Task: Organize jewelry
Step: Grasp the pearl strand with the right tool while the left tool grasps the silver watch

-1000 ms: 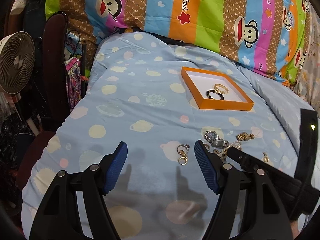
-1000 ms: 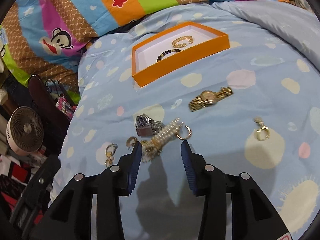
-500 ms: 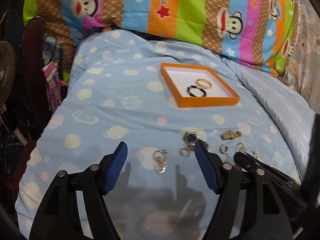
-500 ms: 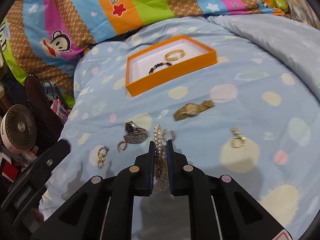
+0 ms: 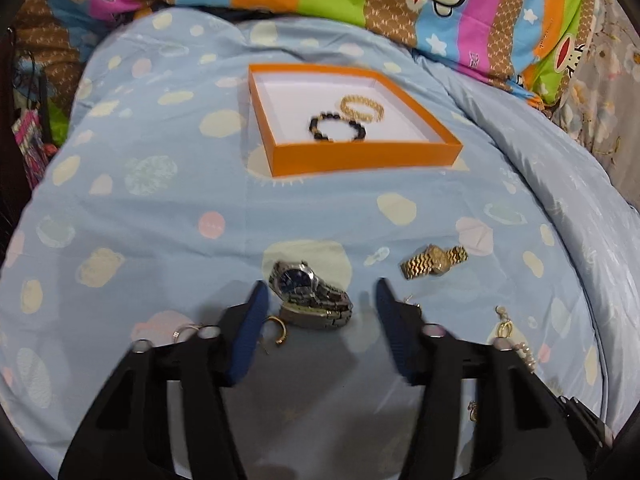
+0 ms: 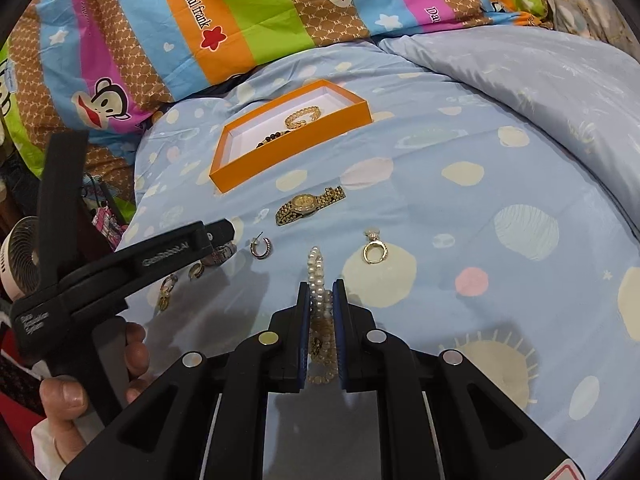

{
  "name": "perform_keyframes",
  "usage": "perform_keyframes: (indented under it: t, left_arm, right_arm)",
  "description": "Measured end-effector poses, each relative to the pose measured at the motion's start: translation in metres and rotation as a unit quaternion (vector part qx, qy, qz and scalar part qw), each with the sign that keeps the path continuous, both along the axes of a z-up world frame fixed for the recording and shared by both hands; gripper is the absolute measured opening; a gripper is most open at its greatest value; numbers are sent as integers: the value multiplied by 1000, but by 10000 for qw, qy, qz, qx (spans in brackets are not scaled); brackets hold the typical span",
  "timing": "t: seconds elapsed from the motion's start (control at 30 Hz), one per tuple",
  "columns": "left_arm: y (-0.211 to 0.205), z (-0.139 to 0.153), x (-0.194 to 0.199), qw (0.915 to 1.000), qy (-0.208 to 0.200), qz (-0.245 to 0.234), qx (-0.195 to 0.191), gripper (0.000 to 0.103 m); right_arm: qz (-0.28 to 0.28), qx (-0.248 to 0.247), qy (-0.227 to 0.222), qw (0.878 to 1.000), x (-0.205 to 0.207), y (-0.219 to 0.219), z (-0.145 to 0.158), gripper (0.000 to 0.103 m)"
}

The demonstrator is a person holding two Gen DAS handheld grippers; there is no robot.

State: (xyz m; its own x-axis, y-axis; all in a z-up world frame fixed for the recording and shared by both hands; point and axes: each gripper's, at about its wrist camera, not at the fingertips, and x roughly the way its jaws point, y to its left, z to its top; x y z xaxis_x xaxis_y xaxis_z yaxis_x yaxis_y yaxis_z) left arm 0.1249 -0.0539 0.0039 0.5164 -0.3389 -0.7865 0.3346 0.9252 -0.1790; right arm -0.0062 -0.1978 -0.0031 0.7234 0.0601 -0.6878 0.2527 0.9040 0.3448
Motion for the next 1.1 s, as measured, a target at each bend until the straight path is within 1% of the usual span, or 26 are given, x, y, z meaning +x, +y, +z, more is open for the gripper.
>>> perform_keyframes:
  t: [0.03,0.07,0.13,0.3,0.53,0.7,0.87,0.9,0.93,0.97,1.03,1.1]
  left_arm:
    - [2,-5,1,9999,98,-3,-39,34]
    - [3,-6,0,10000,61,-2,-62,34]
    - [3,-5,-4,10000,-4,-21,-55,34]
    - [7,-2,-10,9998,-108,-80,-176,33]
    - [22,19,-25,9983,-363,-87,-449,33]
    - [30,37,-36,9971,-620,-78,-436,33]
    - [34,63,-40,9950,-854,-117,-500,33]
    - [35,68,-39,9943,-931,-122,-499,31]
    - [34,73,-37,9937,-1011,-125,-458,25]
    - [33,78,-33,9932,-1068,-119,-449,0]
    - [32,87,-22,9926,-1109,-108,-489,0]
    - [28,92,-7,9922,-1143,-92,-485,0]
  right_arm:
    - [6,-12,-4,10000,1,1,0,11]
    - [14,-14,-11,10000,1,0,-1,11]
    - [19,11,-25,10000,1,-1,-2,11]
    - [23,46,-70,10000,-1,-1,-2,11]
    - [98,22,-176,9998,-5,2,5,11]
    - [161,-53,-328,9993,-8,4,22,11]
    - [225,-256,-548,9979,1,2,49,11]
    - [243,-283,-582,9976,5,1,53,11]
    - [256,-322,-616,9973,10,0,58,11]
    - [272,-393,-658,9967,17,-2,63,11]
    - [304,-507,-713,9957,29,-5,71,11]
    - [358,-515,-747,9952,46,-10,77,11]
